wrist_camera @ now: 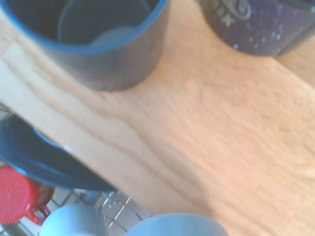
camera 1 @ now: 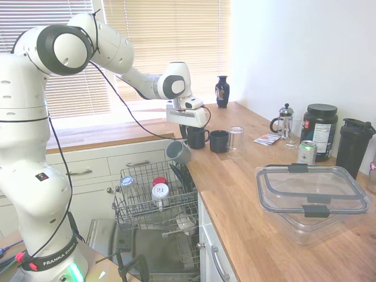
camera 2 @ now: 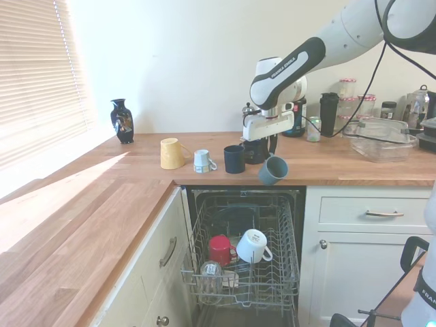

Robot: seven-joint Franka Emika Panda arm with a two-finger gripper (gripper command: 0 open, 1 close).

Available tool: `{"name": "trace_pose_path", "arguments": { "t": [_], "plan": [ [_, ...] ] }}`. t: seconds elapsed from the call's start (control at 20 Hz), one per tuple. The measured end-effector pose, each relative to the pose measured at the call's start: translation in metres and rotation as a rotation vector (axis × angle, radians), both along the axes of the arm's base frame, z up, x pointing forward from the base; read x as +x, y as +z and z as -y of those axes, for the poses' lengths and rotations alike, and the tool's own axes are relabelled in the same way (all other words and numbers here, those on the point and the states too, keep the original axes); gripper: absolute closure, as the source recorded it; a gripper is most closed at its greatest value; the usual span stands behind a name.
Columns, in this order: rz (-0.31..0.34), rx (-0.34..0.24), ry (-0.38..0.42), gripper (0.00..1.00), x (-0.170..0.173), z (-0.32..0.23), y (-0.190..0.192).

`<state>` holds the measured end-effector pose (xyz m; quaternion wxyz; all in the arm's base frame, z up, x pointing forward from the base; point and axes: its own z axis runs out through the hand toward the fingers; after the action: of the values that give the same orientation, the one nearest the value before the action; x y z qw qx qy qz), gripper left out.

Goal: Unload a mug from dishwasher

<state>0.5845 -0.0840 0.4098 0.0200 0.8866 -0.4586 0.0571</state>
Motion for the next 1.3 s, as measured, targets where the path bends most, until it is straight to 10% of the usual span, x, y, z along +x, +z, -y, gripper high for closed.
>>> {"name": "trace_pose_path", "arguments": {
  "t": [1.3],
  "plan": [
    [-0.015, -0.030, -0.061, 1.00, 0.044, 0.059, -0.014]
  ]
}}
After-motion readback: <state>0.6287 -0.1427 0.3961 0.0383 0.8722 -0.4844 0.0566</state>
